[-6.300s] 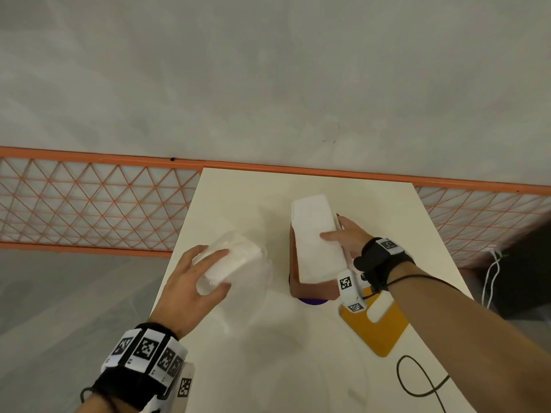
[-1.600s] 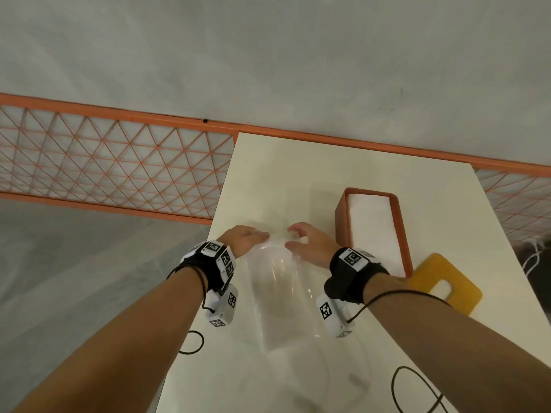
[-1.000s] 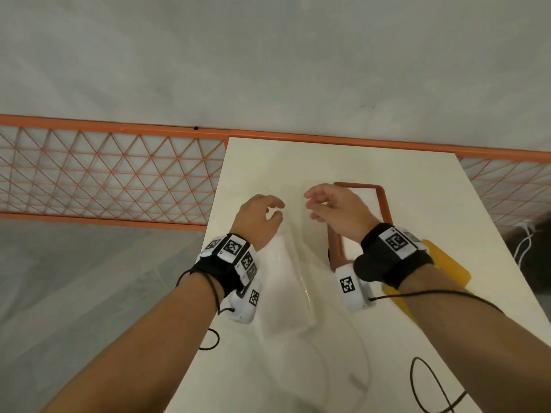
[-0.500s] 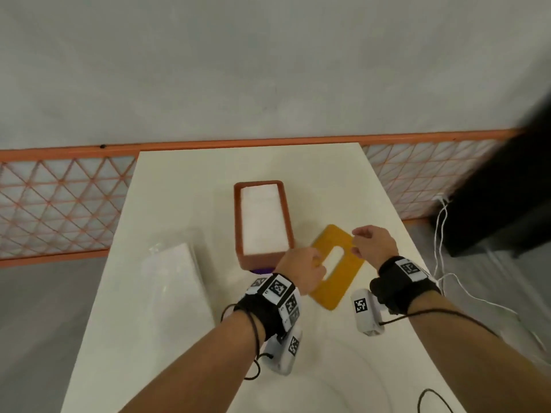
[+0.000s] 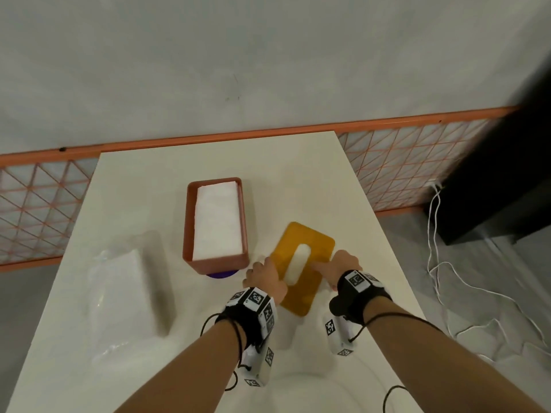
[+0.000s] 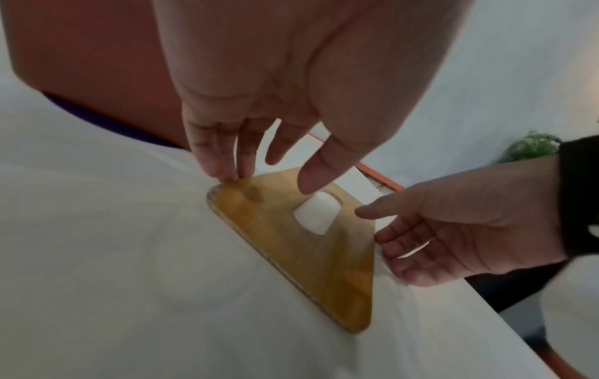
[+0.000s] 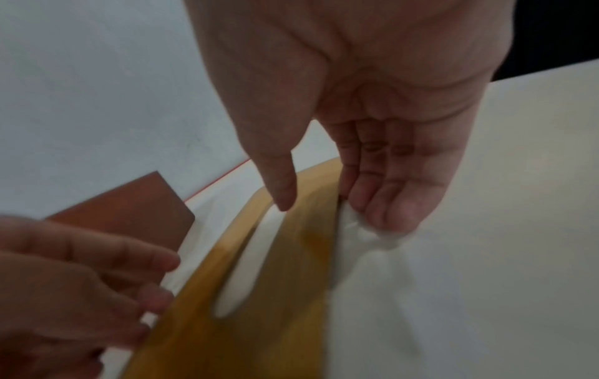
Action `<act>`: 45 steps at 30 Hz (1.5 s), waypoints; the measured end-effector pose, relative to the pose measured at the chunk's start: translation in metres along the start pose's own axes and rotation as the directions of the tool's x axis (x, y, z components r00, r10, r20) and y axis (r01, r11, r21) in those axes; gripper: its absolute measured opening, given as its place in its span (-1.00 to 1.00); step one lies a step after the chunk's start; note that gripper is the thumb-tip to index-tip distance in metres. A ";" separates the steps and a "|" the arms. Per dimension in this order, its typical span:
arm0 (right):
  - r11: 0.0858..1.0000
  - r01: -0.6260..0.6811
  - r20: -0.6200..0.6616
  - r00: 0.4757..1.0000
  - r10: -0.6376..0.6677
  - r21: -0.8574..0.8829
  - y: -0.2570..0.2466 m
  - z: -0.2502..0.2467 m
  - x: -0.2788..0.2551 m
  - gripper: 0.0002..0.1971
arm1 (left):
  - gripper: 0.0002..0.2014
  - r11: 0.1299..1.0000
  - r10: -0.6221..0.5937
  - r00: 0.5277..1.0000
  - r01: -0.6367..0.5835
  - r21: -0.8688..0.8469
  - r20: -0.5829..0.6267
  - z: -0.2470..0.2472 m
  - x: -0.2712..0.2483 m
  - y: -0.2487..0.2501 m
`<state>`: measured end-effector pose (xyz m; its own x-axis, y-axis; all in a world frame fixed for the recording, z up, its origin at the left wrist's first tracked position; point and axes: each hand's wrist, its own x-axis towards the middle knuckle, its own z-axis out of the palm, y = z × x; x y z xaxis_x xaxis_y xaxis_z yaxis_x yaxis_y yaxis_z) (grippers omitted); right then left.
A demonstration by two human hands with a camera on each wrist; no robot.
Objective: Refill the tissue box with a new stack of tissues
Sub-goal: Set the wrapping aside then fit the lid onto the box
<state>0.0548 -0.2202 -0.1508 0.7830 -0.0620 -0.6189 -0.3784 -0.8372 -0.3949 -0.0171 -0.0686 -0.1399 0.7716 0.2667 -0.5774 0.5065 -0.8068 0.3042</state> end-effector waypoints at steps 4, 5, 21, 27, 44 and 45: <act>0.992 -0.057 0.066 0.997 0.050 0.110 0.006 0.000 0.013 -0.47 | -0.47 0.993 -0.081 0.996 0.083 -0.087 0.023 0.001 0.005 0.015; 0.990 -0.060 0.062 0.997 0.053 0.124 0.009 0.001 0.017 -0.50 | -0.52 0.989 -0.093 0.995 0.096 -0.115 0.034 0.001 0.006 0.016; 0.640 0.220 0.045 0.928 -0.370 0.736 -0.037 -0.069 -0.037 -0.58 | -0.64 0.779 0.066 0.966 -0.207 -0.592 -0.251 -0.085 -0.026 0.002; 0.676 0.320 0.105 0.855 -0.508 0.664 -0.122 -0.023 -0.046 -0.51 | -0.74 0.784 -0.090 0.922 -0.167 -0.598 -0.376 -0.128 -0.018 -0.089; 0.786 0.324 -0.014 0.928 -0.373 0.527 -0.160 0.043 -0.029 -0.54 | -0.49 0.726 0.032 0.963 -0.206 -0.656 -0.267 -0.127 0.017 -0.156; 0.789 0.318 -0.013 0.930 -0.367 0.526 -0.159 0.044 -0.029 -0.54 | -0.50 0.731 0.034 0.963 -0.206 -0.651 -0.267 -0.126 0.017 -0.156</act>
<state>0.0707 -0.0614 -0.1001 0.8735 0.2426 -0.4221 -0.3090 -0.3939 -0.8657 -0.0342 0.1285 -0.1016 0.8631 0.3703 -0.3433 0.4613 -0.3015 0.8345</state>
